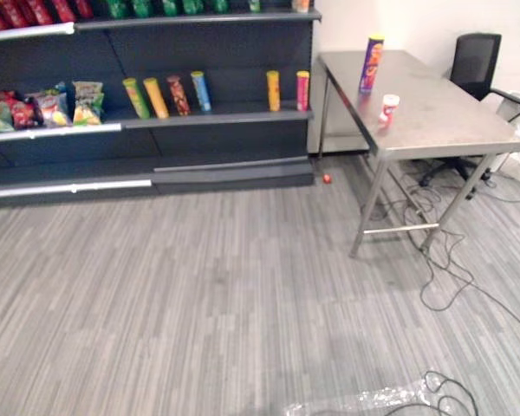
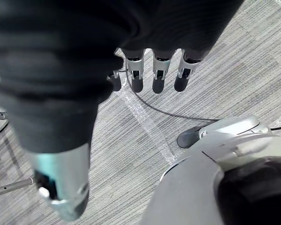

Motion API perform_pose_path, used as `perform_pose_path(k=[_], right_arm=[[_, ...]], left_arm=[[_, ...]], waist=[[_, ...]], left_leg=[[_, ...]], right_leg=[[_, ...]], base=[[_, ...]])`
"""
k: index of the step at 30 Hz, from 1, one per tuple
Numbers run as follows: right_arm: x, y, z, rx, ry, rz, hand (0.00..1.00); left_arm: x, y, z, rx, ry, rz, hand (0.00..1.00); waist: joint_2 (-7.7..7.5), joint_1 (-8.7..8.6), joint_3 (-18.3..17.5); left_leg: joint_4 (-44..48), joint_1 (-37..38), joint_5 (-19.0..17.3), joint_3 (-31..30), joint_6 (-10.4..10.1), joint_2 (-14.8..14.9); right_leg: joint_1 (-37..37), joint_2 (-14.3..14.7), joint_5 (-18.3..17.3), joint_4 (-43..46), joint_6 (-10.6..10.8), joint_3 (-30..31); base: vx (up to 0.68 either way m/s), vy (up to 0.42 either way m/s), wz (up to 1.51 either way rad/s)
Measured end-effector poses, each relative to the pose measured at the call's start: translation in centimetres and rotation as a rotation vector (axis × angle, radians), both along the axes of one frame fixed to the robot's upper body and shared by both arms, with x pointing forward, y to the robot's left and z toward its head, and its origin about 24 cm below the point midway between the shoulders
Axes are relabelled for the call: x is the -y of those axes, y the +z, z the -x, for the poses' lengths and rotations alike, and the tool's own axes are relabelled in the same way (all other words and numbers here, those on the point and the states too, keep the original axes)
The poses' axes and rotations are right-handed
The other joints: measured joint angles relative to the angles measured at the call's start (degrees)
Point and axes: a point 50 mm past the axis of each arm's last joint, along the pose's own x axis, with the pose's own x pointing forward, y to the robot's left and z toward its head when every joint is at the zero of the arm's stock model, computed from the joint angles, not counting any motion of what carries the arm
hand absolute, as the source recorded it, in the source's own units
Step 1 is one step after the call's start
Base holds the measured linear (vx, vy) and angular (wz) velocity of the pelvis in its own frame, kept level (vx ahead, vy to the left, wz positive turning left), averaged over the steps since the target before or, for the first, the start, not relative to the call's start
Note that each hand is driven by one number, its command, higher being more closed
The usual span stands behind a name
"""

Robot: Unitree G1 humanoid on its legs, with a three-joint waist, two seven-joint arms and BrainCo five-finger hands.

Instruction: Put the gum and the chips on the shelf.

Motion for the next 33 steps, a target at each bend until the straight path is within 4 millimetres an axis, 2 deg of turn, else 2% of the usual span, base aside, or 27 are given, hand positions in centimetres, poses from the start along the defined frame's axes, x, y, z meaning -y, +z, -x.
perform_pose_path(k=[4, 5, 18, 27, 33], right_arm=[[0.0, 0.0, -0.3, 0.008, -0.006, -0.001, 0.00], [0.0, 0.0, -0.4, 0.010, -0.005, -0.001, 0.00], [0.0, 0.1, -0.6, 0.008, 0.001, 0.013, 0.00], [0.0, 0.2, -1.2, 0.002, 0.070, 0.047, 0.00], [0.1, 0.5, -1.9, 0.016, 0.157, 0.084, 0.00]], left_arm=[[0.0, 0.0, -0.2, 0.003, 0.001, -0.002, 0.00], [0.0, 0.0, -0.3, 0.002, 0.001, -0.003, 0.00], [0.0, 0.0, -0.5, -0.032, -0.042, -0.014, 0.00], [-0.2, 0.2, -1.5, -0.067, -0.132, -0.047, 0.00], [-0.2, 0.2, -1.1, -0.073, -0.144, -0.042, 0.00]], waist=[[-0.42, 0.02, 0.96], [-0.01, 0.01, 0.92], [-0.34, 0.05, 1.35], [-0.42, 0.05, 1.38], [-0.67, 0.07, 1.55]], left_leg=[[-0.01, 0.66, -0.12, 0.15, -0.19, 0.07], [-0.01, 0.64, -0.12, 0.18, -0.19, 0.09], [-0.30, 0.59, -0.02, 0.61, -0.02, 0.22], [-0.11, 0.59, -0.02, 0.58, -0.03, 0.17], [-0.11, 0.59, -0.02, 0.57, -0.03, 0.09]], right_leg=[[0.70, 0.03, 0.01, -0.14, 0.02, 0.03], [0.69, 0.04, 0.01, -0.14, 0.03, 0.03], [0.55, 0.18, 0.27, -0.24, 0.19, 0.07], [0.58, 0.15, 0.27, -0.24, 0.19, -0.04], [0.60, 0.07, 0.28, -0.24, 0.20, -0.06]], base=[[-0.03, -0.029, 0.00], [-0.07, -0.036, 0.01], [-0.04, -0.033, -0.01], [0.00, -0.014, 0.00], [0.00, 0.000, 0.00]])
